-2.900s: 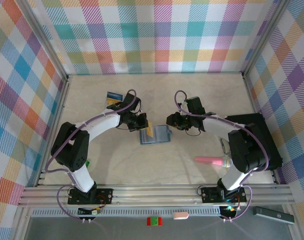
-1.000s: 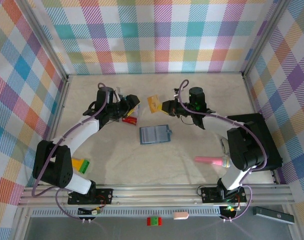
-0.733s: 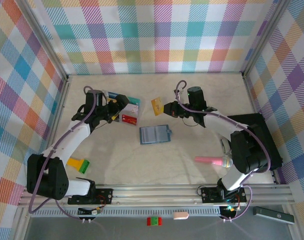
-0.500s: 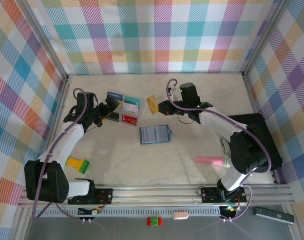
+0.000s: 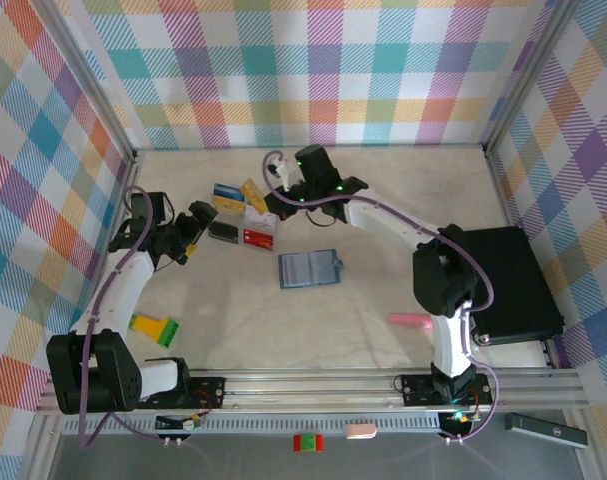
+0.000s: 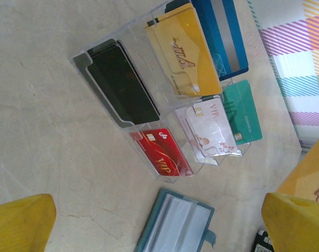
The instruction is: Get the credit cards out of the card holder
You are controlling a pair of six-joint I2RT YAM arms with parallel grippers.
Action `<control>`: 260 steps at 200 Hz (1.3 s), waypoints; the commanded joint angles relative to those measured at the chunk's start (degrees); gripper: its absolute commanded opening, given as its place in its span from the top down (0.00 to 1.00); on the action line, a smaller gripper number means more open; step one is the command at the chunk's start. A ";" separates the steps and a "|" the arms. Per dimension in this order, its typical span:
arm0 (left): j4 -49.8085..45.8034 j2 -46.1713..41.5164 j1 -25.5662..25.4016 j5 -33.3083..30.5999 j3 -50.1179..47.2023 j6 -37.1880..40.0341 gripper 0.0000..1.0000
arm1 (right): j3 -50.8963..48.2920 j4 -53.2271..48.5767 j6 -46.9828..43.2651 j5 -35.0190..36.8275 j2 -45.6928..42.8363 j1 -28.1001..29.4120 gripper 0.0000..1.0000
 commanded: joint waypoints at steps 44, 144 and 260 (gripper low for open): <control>-3.53 -1.32 1.37 2.08 -0.30 0.53 0.00 | 13.75 -4.41 -15.01 1.61 9.72 2.58 0.99; -7.11 -2.09 2.47 -2.41 -0.21 0.38 0.00 | 26.52 -4.48 -21.76 1.73 21.38 2.76 0.99; -7.72 -1.84 2.73 -2.16 -0.33 1.28 0.00 | 32.65 -7.08 -22.33 3.79 27.87 2.69 0.97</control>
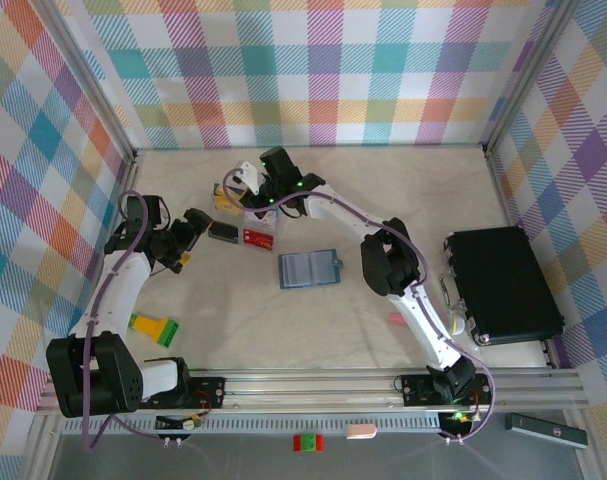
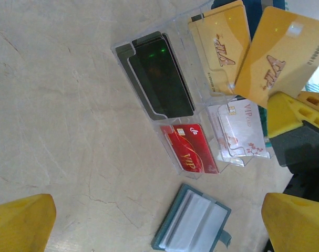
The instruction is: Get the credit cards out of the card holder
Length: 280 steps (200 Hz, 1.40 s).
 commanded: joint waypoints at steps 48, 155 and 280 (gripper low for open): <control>-1.97 -1.10 1.07 -0.19 -0.74 1.17 0.00 | 3.24 -1.68 -0.95 0.91 1.95 0.28 0.91; -1.96 -0.56 1.06 0.23 -0.62 1.54 0.00 | 4.96 -2.63 2.49 0.23 1.16 0.43 0.85; -0.32 -2.19 -3.00 -0.89 0.27 5.04 0.00 | -17.28 -2.89 22.32 2.32 -23.38 0.17 0.61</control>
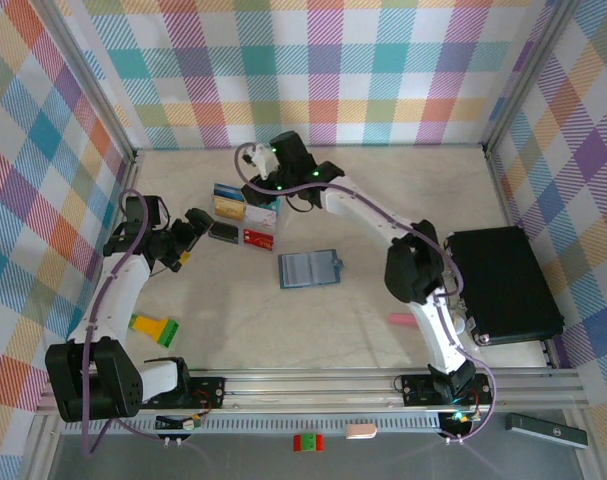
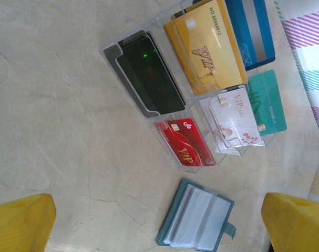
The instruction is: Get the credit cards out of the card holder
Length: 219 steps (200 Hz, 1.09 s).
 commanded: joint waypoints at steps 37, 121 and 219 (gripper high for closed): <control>-0.06 0.24 -6.20 -4.48 1.61 0.21 0.00 | -20.61 1.34 9.96 3.08 -16.04 -0.47 0.46; 2.38 4.80 -16.25 -11.07 4.37 -3.83 0.00 | -47.29 6.48 16.09 5.32 -29.45 -4.82 0.22; 3.62 7.43 -24.94 -16.41 4.90 -7.75 0.00 | -55.17 8.16 15.84 2.11 -31.08 -7.45 0.05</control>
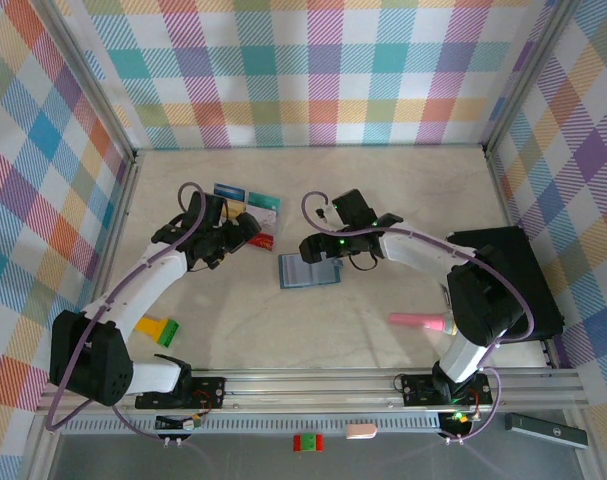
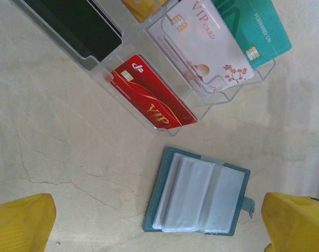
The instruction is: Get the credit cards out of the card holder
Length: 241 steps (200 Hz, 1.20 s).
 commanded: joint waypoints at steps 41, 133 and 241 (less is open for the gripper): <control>1.05 1.06 -1.98 -2.13 1.14 -1.61 0.00 | 0.43 -0.42 0.88 -1.60 -0.21 -0.89 0.05; -0.89 -1.38 -0.33 -5.21 -1.33 -2.17 0.00 | 9.29 -9.78 0.06 3.11 8.84 4.28 0.14; 0.60 -1.40 3.11 -2.17 -4.98 -2.97 0.00 | 20.68 -19.11 0.35 10.38 21.55 6.92 0.25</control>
